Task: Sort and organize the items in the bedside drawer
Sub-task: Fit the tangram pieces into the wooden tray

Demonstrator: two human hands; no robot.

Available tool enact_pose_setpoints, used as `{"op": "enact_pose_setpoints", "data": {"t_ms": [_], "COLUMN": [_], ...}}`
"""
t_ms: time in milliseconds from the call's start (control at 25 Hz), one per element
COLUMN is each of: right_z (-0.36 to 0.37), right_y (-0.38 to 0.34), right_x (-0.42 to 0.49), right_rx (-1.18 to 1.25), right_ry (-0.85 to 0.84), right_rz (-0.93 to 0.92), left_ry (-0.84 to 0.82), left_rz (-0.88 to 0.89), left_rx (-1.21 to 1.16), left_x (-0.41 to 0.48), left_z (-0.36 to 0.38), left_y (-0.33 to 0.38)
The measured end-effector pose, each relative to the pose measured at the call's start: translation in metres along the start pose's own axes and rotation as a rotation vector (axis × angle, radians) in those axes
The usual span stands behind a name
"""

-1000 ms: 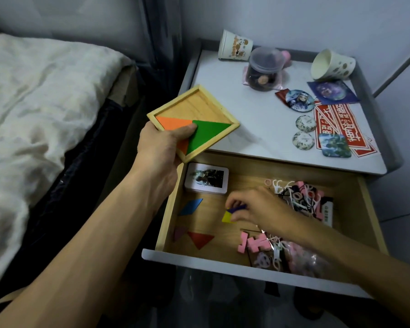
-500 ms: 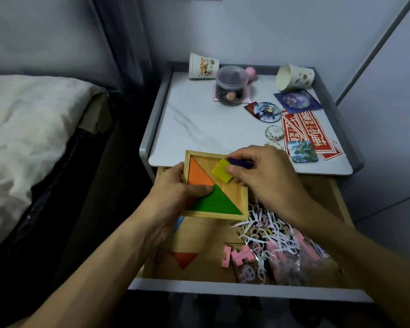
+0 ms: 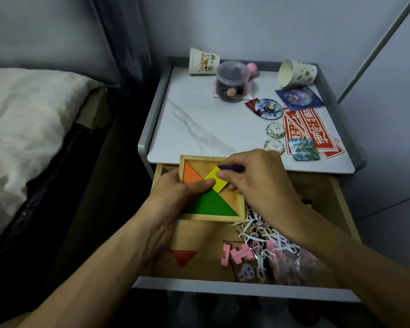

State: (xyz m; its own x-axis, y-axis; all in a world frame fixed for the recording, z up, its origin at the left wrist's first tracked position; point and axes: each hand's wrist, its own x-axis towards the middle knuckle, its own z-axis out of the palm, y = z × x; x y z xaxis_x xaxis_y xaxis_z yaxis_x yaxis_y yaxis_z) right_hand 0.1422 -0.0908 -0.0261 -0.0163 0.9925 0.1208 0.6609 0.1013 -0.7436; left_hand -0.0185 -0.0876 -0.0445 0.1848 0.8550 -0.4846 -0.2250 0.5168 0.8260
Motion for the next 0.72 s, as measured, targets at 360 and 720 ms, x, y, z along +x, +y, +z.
{"op": "enact_pose_setpoints", "data": {"t_ms": [360, 720], "right_z": [-0.022, -0.015], "right_y": [0.009, 0.012], "right_x": [0.01, 0.005], "right_rx": [-0.049, -0.052], "right_ry": [-0.292, -0.314], "right_rz": [-0.328, -0.402], "left_ry": [0.083, 0.049], "left_rz": [0.01, -0.026], "left_rx": [0.074, 0.058], "left_x": [-0.001, -0.003], "left_z": [-0.009, -0.007], "left_y": [0.017, 0.017]}}
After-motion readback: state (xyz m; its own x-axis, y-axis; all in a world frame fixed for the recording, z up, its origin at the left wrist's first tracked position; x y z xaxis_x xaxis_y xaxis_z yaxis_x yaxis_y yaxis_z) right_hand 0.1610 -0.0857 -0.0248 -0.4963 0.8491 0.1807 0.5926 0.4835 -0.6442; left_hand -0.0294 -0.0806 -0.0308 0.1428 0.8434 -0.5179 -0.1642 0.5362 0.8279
